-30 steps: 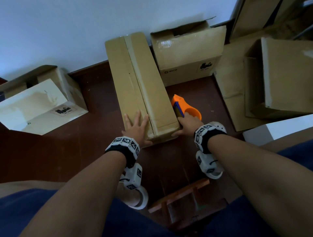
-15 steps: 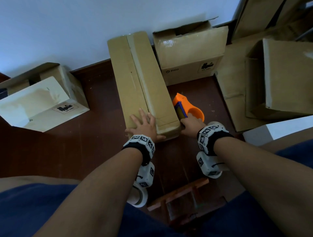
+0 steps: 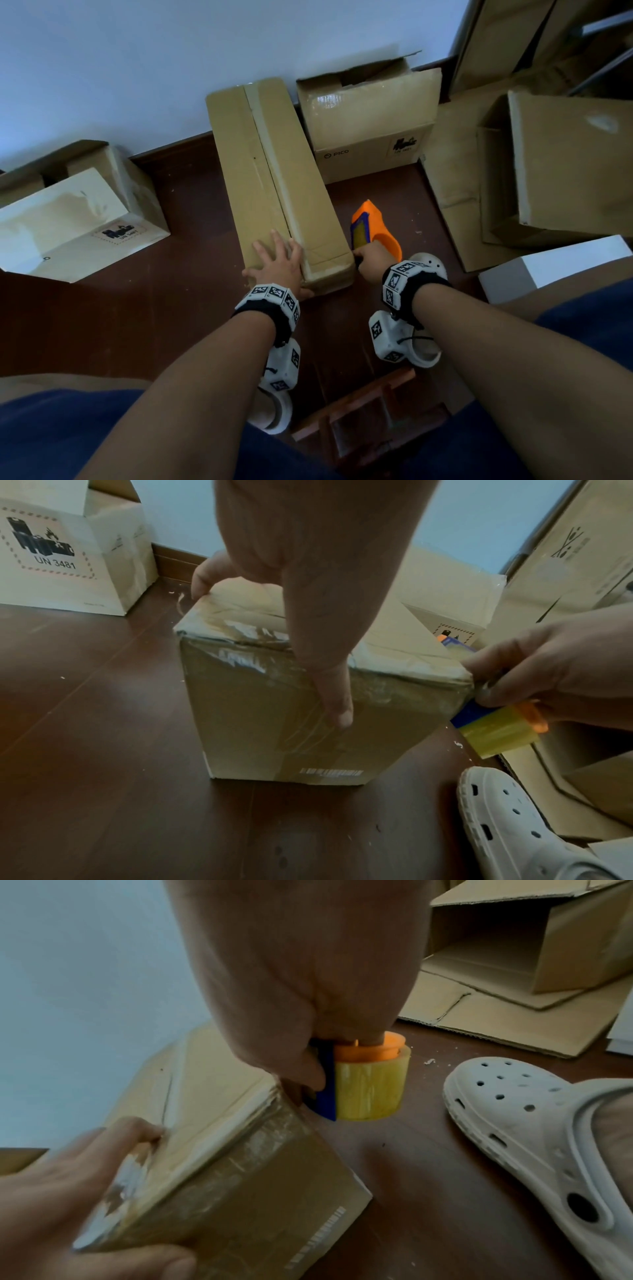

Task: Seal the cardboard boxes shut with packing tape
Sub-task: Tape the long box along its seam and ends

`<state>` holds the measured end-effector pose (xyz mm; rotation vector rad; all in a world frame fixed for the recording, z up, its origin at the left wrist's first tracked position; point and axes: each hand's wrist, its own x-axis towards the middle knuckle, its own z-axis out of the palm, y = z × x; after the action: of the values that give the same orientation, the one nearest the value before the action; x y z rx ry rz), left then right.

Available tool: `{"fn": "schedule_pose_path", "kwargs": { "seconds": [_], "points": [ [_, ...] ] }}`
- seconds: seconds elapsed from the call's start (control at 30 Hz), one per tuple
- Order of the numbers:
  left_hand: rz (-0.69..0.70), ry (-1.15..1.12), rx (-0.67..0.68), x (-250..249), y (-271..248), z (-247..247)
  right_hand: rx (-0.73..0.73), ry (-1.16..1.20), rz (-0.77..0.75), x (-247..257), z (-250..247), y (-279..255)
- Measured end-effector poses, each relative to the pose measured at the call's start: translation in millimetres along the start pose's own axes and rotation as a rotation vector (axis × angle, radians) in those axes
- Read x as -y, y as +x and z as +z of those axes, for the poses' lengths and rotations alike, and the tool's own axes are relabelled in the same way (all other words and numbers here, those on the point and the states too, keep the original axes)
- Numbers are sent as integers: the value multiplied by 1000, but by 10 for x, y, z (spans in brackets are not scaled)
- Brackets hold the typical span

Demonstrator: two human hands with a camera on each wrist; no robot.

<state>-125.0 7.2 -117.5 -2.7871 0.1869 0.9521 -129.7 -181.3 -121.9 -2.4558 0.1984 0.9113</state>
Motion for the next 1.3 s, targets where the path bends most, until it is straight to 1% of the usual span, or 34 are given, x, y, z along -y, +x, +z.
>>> {"fn": "schedule_pose_path", "kwargs": {
  "seconds": [0.07, 0.2, 0.33, 0.43, 0.53, 0.63, 0.73, 0.83, 1.0, 1.1, 1.23, 1.3],
  "points": [
    [3, 9, -3, -1, -10, -3, -4, -17, 18, -25, 55, 58],
    [7, 15, -12, 8, -10, 6, 65, -41, 22, -124, 182, 61],
    [4, 15, -16, 11, -19, -3, 81, -40, 28, -157, 254, 50],
    [10, 15, -34, 12, -32, 10, 53, -95, 40, -126, 225, 65],
    [20, 34, -73, 27, -31, 16, 33, -250, 53, -45, 176, 82],
    [25, 67, -108, 50, -47, 44, -34, -406, 76, 46, 168, 90],
    [23, 108, -154, 66, -43, 81, -70, -412, 90, 52, 217, 105],
    [36, 140, -159, 70, -48, 75, -84, -405, 93, 54, 232, 92],
    [112, 205, -163, 228, -58, 79, -79, -472, 76, 92, 146, 76],
    [182, 215, -125, 354, -64, 55, -75, -506, 56, 91, 112, 72],
    [304, 189, 0, 551, -52, -38, -61, -519, -5, 56, 107, 36],
    [348, 189, 61, 657, -23, -79, -29, -506, -20, 11, 87, 45]
  ]
}}
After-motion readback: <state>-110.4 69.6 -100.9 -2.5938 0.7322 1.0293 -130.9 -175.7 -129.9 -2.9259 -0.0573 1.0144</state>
